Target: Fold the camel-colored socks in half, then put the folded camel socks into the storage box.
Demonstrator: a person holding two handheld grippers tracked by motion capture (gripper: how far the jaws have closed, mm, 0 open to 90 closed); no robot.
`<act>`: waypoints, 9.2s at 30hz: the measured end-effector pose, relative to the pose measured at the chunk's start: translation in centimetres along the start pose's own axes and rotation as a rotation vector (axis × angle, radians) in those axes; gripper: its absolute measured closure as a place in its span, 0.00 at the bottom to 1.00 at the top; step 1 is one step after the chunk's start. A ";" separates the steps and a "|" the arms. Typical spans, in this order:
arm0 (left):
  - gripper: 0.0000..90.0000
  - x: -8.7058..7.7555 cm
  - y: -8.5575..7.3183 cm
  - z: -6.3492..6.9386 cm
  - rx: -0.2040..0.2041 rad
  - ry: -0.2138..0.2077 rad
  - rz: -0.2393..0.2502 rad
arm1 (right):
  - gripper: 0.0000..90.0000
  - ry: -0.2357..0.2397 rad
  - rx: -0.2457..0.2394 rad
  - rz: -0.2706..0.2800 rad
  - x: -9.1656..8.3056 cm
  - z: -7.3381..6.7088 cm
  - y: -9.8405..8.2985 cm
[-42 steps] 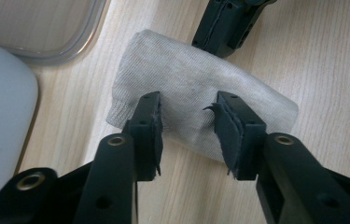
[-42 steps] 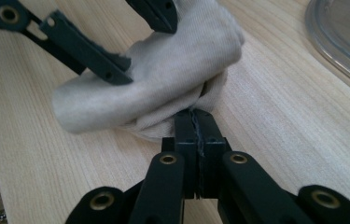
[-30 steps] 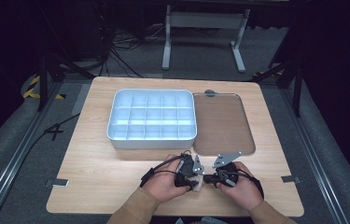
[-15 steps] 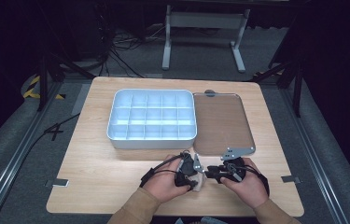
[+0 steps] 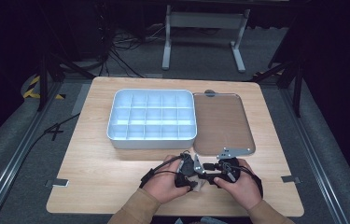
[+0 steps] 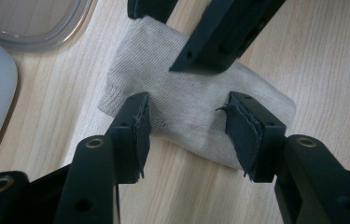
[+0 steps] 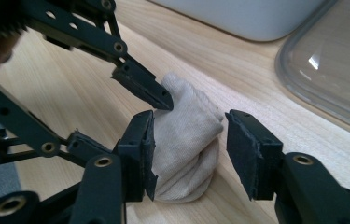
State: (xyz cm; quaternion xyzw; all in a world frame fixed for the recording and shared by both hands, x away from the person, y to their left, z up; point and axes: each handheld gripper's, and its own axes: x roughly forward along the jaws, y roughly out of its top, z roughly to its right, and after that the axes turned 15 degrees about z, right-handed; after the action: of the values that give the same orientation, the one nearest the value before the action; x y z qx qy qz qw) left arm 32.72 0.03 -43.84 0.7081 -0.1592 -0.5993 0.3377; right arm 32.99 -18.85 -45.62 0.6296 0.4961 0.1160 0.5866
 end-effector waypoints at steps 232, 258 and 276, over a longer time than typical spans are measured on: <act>0.25 -10.4 -6.8 -3.9 -0.337 0.190 -0.004 | 0.86 -0.171 -0.418 -0.499 12.3 1.9 14.4; 0.25 -10.2 -6.7 -4.0 -0.338 0.177 -0.005 | 0.81 -0.132 -0.344 -0.578 14.7 3.8 13.0; 0.25 -10.2 -7.0 -4.7 -0.348 0.178 0.027 | 0.56 -0.078 -0.321 -0.284 9.8 3.7 15.0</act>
State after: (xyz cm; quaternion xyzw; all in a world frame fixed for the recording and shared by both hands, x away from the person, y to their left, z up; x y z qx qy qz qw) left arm 33.57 12.86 -40.75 0.6872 -0.0323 -0.5480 0.4757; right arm 47.77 -11.01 -38.11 0.4559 0.5317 0.0855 0.7086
